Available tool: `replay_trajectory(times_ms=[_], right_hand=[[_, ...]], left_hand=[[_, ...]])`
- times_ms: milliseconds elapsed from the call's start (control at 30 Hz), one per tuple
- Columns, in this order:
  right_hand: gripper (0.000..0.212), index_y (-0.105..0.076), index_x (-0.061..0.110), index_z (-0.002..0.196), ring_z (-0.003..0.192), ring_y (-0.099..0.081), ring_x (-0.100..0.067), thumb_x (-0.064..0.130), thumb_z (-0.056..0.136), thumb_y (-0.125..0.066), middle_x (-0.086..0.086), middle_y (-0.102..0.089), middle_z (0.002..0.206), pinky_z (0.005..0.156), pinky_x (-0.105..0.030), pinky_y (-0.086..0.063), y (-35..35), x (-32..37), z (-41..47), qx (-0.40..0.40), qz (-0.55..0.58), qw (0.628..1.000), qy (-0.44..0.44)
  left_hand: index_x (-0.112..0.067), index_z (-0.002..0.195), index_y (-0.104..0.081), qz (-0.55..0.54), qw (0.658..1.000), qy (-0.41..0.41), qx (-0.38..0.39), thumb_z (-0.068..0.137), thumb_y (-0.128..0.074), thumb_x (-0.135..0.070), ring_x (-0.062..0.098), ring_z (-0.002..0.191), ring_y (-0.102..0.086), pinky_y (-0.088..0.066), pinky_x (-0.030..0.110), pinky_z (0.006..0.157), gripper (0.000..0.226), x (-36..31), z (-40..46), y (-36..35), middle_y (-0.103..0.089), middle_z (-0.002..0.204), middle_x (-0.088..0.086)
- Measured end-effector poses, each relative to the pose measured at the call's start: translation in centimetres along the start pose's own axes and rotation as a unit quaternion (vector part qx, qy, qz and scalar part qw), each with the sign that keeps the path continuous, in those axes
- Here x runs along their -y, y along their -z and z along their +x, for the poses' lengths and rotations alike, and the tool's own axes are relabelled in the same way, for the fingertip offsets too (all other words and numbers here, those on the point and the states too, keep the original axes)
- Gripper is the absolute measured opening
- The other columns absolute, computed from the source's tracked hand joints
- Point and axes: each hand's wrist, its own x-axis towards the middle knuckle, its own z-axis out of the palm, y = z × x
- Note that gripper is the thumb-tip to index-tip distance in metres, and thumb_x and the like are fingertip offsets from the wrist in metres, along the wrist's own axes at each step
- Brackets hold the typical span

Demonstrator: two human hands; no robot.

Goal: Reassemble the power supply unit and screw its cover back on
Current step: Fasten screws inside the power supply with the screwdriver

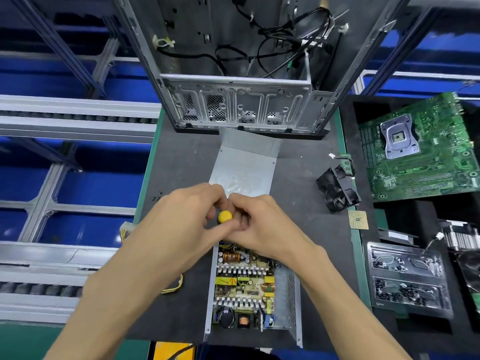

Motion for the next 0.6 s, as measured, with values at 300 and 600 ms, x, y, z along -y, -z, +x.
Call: replay_trajectory(times_ms=[300, 600], right_hand=[[0.017, -0.062, 0.02, 0.086, 0.053, -0.043, -0.006, 0.035, 0.082, -0.067, 0.01, -0.053, 0.062, 0.054, -0.02, -0.041, -0.3, -0.3, -0.6, 0.021, 0.081, 0.997, 0.002], [0.018, -0.055, 0.038, 0.082, 0.052, -0.043, -0.009, 0.033, 0.086, -0.072, 0.016, -0.051, 0.061, 0.054, -0.015, -0.037, -0.4, -0.3, -0.9, -0.005, 0.058, 0.998, 0.019]], left_hand=[[-0.029, 0.104, -0.071, -0.035, 0.997, -0.052, 0.054, 0.086, -0.073, -0.015, 0.004, 0.093, -0.06, -0.05, 0.03, 0.084, 0.023, 0.6, -0.8, 0.6, -0.061, 0.1, -0.016], [-0.023, 0.101, -0.069, -0.011, 0.997, -0.066, 0.034, 0.083, -0.071, -0.006, 0.009, 0.092, -0.054, -0.048, 0.034, 0.083, 0.026, -0.2, -1.1, -0.4, -0.059, 0.099, -0.011]])
